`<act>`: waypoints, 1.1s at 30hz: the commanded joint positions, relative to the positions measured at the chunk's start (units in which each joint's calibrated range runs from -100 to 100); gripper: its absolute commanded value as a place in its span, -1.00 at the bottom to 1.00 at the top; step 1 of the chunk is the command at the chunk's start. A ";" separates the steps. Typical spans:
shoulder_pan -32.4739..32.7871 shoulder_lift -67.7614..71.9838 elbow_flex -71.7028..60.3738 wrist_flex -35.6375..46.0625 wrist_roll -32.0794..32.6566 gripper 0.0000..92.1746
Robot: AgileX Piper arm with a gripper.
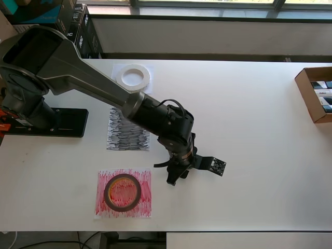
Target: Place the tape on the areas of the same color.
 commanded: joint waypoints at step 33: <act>-0.17 0.68 0.67 0.36 0.60 -0.99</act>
